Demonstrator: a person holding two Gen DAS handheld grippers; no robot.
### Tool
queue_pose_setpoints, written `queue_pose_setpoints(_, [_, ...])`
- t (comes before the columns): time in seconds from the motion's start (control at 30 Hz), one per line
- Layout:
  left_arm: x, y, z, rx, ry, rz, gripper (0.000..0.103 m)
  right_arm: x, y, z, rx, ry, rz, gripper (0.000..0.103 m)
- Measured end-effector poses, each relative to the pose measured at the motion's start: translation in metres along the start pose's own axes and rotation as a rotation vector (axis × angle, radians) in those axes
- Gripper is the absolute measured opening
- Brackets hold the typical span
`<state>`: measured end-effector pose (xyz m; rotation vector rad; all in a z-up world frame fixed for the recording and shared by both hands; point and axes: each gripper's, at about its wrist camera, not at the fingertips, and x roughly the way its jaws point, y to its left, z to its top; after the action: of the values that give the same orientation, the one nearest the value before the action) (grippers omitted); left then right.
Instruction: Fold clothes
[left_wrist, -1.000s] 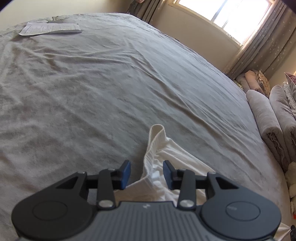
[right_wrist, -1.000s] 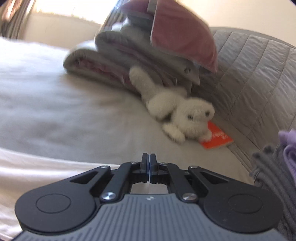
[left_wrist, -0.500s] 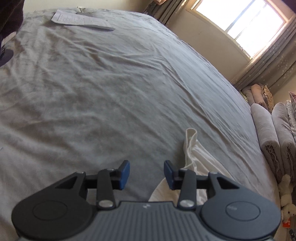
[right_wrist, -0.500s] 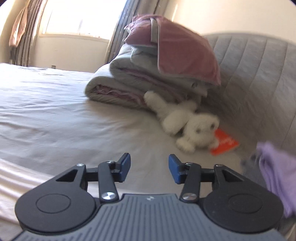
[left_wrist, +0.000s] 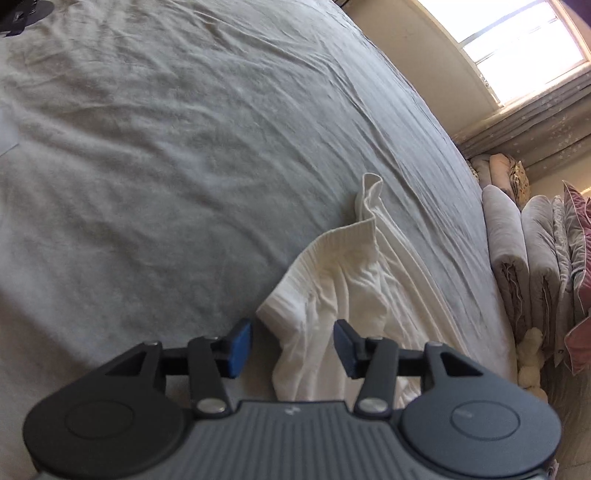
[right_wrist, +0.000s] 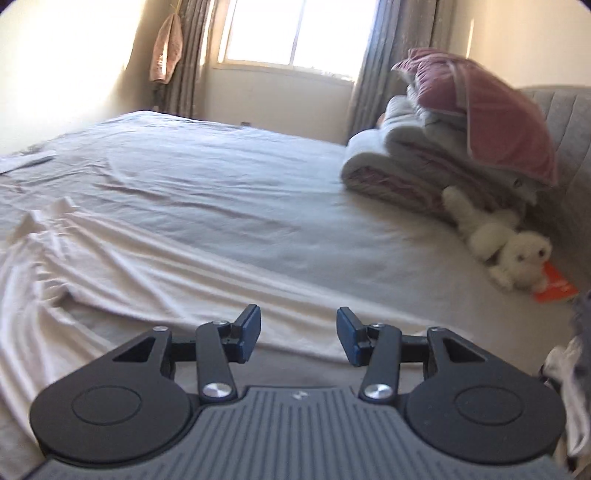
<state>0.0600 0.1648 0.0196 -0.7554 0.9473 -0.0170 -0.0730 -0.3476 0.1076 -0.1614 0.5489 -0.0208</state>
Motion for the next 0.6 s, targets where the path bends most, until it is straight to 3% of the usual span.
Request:
queue_pose_setpoints(0.03, [0.002,-0.001,0.000,-0.001,-0.013,0.003,0.042,-0.003,0.008,-0.004,-0.014,0.008,0.004,0.049])
queue_pose_setpoints(0.07, [0.004,-0.003,0.000,0.008,-0.022,0.024,0.018,-0.004,0.013,-0.008,-0.032,0.020,0.007,0.049])
queue_pose_setpoints(0.1, [0.005,-0.003,0.001,0.021,-0.024,0.037,0.008,-0.005,0.017,-0.012,-0.047,0.033,0.011,0.049])
queue_pose_setpoints(0.23, [0.000,-0.001,0.003,0.039,-0.055,0.054,0.005,0.004,0.018,-0.023,-0.066,0.082,0.030,0.049])
queue_pose_setpoints(0.37, [-0.037,0.000,0.006,0.031,-0.132,0.046,0.005,0.006,0.018,-0.034,-0.065,0.118,0.056,0.049])
queue_pose_setpoints(0.6, [-0.036,0.023,0.001,0.081,-0.109,0.191,0.005,0.008,0.023,-0.044,-0.083,0.166,0.110,0.049])
